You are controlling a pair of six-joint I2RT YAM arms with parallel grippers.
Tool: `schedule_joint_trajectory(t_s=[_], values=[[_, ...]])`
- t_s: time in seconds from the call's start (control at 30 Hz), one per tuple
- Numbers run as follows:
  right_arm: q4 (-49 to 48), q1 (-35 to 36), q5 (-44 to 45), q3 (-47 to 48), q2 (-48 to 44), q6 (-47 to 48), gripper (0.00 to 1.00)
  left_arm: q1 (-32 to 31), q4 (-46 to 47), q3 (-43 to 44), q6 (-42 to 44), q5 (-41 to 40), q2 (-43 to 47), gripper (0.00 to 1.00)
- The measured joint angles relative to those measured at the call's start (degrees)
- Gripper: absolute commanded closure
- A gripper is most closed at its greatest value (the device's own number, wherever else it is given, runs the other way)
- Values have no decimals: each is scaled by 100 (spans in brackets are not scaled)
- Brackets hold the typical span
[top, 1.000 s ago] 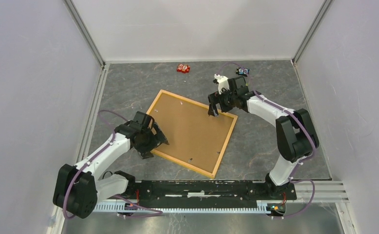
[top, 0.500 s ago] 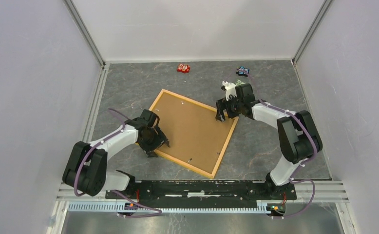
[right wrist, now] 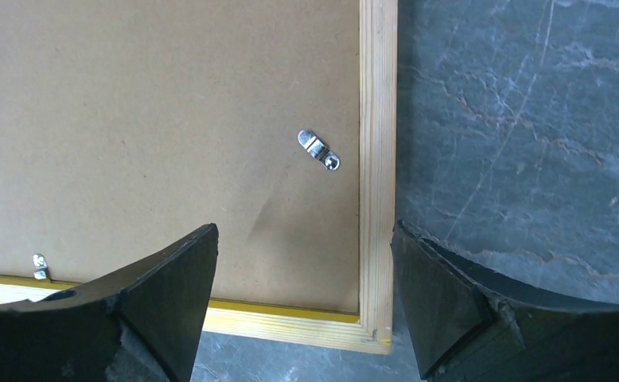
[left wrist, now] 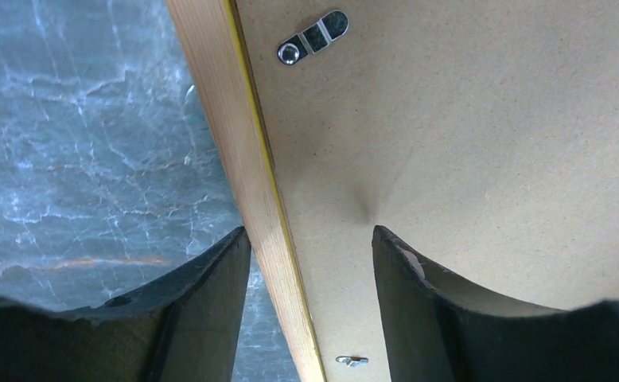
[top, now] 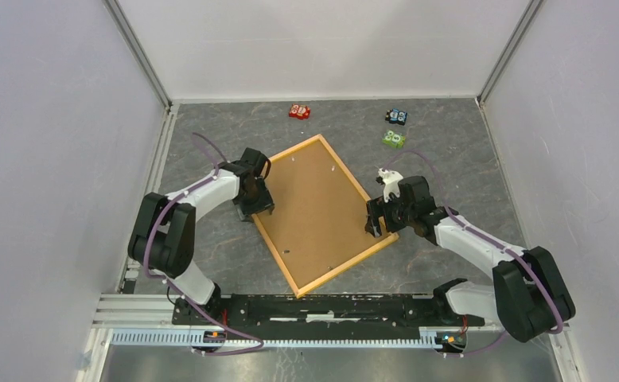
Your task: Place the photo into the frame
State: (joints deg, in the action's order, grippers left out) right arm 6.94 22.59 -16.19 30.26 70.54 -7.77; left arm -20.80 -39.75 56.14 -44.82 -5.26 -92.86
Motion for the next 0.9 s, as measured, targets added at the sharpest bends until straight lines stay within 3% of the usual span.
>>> schedule_joint_trajectory(t_s=[0.2,0.53,0.9], values=[[748,92,732,398,59,487,17,20,66,122,315,-74,-39,42],[599,369,1137,809,824,962,20,42,188,-101,380,-11,-31,46],[415,404,1384,946,1202,931,30,59,409,-280,385,111,90,50]])
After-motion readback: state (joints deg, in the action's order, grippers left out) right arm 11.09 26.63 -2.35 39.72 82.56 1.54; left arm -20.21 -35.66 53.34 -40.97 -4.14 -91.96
